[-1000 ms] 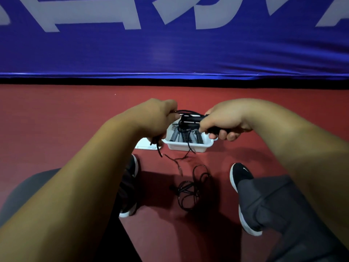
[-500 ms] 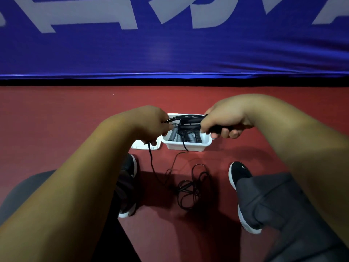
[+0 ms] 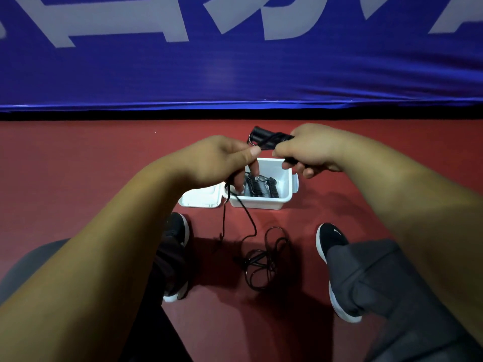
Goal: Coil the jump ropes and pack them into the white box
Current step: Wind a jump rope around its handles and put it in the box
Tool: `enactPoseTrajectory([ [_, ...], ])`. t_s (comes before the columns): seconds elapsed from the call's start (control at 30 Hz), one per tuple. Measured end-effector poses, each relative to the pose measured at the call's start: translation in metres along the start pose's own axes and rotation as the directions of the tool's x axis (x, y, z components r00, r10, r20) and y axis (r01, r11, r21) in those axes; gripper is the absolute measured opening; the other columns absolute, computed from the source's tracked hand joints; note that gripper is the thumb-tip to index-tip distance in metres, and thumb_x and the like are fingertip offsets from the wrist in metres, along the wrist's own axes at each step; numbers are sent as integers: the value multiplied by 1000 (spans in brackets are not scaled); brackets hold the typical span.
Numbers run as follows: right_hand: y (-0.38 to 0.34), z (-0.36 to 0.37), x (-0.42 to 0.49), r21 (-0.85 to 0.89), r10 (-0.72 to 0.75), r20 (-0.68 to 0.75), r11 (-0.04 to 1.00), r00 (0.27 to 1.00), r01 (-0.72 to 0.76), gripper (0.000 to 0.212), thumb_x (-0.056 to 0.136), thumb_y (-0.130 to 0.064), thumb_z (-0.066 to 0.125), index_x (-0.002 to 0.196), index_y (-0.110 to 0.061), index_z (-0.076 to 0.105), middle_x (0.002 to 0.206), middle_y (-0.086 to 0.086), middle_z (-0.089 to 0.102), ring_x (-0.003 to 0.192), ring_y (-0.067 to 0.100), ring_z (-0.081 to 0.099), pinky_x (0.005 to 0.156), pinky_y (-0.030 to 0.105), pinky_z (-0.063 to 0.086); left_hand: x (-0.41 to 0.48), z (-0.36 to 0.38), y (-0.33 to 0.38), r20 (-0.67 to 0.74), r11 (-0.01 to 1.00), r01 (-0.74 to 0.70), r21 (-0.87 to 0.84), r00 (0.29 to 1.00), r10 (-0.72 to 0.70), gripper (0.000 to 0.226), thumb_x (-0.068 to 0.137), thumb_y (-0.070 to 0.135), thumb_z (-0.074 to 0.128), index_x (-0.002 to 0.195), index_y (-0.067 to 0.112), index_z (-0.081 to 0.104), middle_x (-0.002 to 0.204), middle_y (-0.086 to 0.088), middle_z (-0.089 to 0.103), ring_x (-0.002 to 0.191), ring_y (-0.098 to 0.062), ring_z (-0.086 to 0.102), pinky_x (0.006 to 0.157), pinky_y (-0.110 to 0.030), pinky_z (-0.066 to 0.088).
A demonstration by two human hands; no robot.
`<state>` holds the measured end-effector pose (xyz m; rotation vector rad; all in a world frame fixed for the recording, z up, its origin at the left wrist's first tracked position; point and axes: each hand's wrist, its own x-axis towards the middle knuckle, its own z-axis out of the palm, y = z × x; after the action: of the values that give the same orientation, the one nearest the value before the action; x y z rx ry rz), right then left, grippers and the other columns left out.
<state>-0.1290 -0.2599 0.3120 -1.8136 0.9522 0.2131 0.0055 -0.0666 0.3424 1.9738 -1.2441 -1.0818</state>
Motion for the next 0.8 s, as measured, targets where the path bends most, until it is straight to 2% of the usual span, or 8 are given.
enactPoseTrajectory([
  [0.1, -3, 0, 0, 7, -122, -104, 992, 987, 123, 20, 96, -21, 69, 106, -5, 64, 87, 11, 74, 54, 19, 49, 45, 28, 44, 2, -2, 2, -10, 983, -47, -180, 999, 46, 52, 111, 45, 46, 100, 4, 76, 64, -3, 55, 61, -22, 53, 70, -36, 48],
  [0.2, -6, 2, 0, 66, -191, -175, 976, 966, 205, 16, 95, -21, 71, 104, -10, 64, 83, 8, 69, 55, 18, 48, 44, 28, 45, 4, -6, 3, -12, 971, -72, -229, 997, 71, 54, 111, 44, 44, 97, 4, 77, 60, -5, 47, 57, -21, 37, 64, -37, 37],
  [0.33, -8, 3, -2, 292, -194, -124, 930, 973, 222, 16, 95, -19, 72, 107, -12, 63, 85, 9, 58, 52, 13, 41, 44, 26, 37, 5, -7, 3, -22, 960, -37, -278, 999, 32, 49, 111, 42, 45, 102, 9, 80, 58, -9, 33, 58, -24, 28, 61, -36, 31],
  [0.47, -11, 3, -7, 506, -200, -33, 842, 979, 189, 11, 98, -8, 67, 107, -11, 63, 86, 9, 56, 54, 10, 33, 43, 23, 27, 6, -10, -6, -64, 966, -51, -255, 997, 36, 33, 113, 32, 44, 116, 13, 71, 57, -5, 34, 54, -17, 28, 54, -31, 30],
  [0.63, -13, 5, -15, 598, -286, 101, 783, 953, 172, 15, 99, -1, 65, 100, -9, 53, 82, 8, 53, 56, 10, 29, 41, 21, 21, 3, -13, -12, -19, 994, -36, -100, 999, 34, 31, 112, 36, 48, 104, 20, 73, 66, -7, 42, 59, -16, 35, 59, -33, 31],
  [0.7, -13, 7, -21, 607, -329, 148, 775, 933, 177, 14, 100, -6, 67, 102, -10, 53, 83, 7, 54, 57, 10, 29, 43, 21, 20, 1, -13, -11, 22, 997, -27, -74, 999, 29, 30, 111, 37, 48, 105, 22, 74, 68, -5, 46, 63, -18, 38, 61, -33, 33],
  [0.8, -17, 11, -26, 648, -314, 165, 750, 935, 137, 25, 101, -34, 70, 106, -16, 54, 83, 6, 56, 56, 9, 26, 43, 20, 17, -1, -13, -11, 58, 997, -37, -68, 998, 40, 30, 110, 40, 50, 105, 26, 75, 70, -4, 50, 69, -21, 40, 68, -36, 36],
])
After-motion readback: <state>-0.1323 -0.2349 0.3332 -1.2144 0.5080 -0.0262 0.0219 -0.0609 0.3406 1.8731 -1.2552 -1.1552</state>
